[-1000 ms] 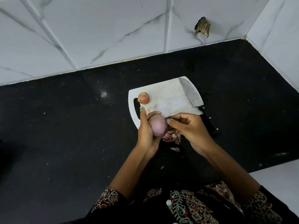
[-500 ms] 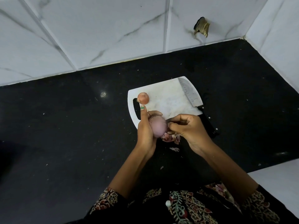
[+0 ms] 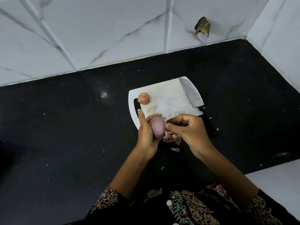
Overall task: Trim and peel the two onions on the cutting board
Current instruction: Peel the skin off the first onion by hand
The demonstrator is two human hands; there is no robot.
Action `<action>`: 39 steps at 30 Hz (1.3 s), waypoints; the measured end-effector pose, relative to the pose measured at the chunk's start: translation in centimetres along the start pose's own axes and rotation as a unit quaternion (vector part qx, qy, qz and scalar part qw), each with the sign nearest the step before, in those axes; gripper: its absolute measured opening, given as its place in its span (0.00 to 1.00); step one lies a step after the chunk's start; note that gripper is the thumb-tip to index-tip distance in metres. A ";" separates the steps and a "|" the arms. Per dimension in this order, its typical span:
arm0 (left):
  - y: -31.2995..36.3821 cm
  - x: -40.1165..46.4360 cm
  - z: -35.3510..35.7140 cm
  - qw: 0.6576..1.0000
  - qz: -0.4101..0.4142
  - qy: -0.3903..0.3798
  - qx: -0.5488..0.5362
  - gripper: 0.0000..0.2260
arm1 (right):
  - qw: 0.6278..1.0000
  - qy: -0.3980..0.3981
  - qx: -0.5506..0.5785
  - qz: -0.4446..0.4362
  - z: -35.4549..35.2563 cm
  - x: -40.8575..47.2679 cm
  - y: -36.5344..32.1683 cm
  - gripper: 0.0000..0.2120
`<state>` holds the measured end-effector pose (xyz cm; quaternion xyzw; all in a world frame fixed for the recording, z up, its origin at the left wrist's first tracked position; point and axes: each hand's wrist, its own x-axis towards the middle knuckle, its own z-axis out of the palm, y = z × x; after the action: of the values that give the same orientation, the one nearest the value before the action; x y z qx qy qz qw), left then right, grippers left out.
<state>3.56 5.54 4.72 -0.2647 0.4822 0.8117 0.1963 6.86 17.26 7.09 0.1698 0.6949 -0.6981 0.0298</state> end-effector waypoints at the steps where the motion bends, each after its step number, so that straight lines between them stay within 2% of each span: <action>1: 0.0 0.0 0.0 1.000 -0.015 -0.002 -0.018 0.28 | 1.000 0.010 -0.004 0.003 0.0 0.0 0.2 0.06; 4: 0.2 -0.2 0.0 0.995 -0.059 -0.018 -0.079 0.27 | 0.997 0.062 -0.043 0.005 -0.4 0.5 1.3 0.08; 6: 0.3 -0.2 -0.2 0.992 -0.068 -0.033 -0.100 0.25 | 0.990 0.086 -0.113 -0.001 -1.2 0.9 2.4 0.09; 9: 0.5 -0.2 -0.3 0.992 -0.049 -0.054 -0.106 0.18 | 0.973 0.042 -0.228 -0.017 -2.2 1.4 3.1 0.05; 13: 0.4 -0.3 -0.1 0.998 0.009 -0.066 -0.019 0.11 | 0.954 0.020 -0.298 -0.036 -2.2 1.4 2.3 0.04; 14: 0.3 -0.3 -0.1 0.997 0.024 -0.070 -0.002 0.10 | 0.961 0.009 -0.275 -0.025 -2.1 1.4 1.9 0.07; 16: 0.0 -0.3 -0.1 0.996 0.048 -0.074 0.007 0.10 | 0.990 -0.045 -0.128 0.031 -1.4 1.1 0.5 0.10; 18: -0.1 -0.3 -0.1 0.995 0.066 -0.080 0.003 0.10 | 0.993 -0.089 -0.024 0.068 -1.0 0.7 -0.8 0.08; 20: 0.1 -0.4 -0.1 0.992 0.088 -0.087 0.012 0.11 | 0.992 -0.104 -0.036 0.059 -0.8 0.4 -1.4 0.09; 25: 0.6 -0.7 0.2 0.983 0.142 -0.089 0.080 0.13 | 0.991 -0.076 -0.111 0.018 -0.5 0.3 -1.7 0.10; 31: 0.5 -0.8 0.2 0.979 0.152 -0.092 0.096 0.13 | 0.988 -0.078 -0.135 -0.014 -0.6 0.4 -1.8 0.12; 35: 0.4 -0.7 0.2 0.980 0.153 -0.093 0.085 0.13 | 0.993 -0.090 -0.073 0.015 -0.9 0.5 -1.5 0.12; 39: 0.5 -0.7 0.3 0.979 0.153 -0.088 0.103 0.13 | 0.998 -0.058 -0.006 0.027 -0.9 0.3 -1.5 0.11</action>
<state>3.72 5.55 5.62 -0.0932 0.5786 0.7985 0.1376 6.37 18.30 8.43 0.1481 0.6911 -0.7017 0.0900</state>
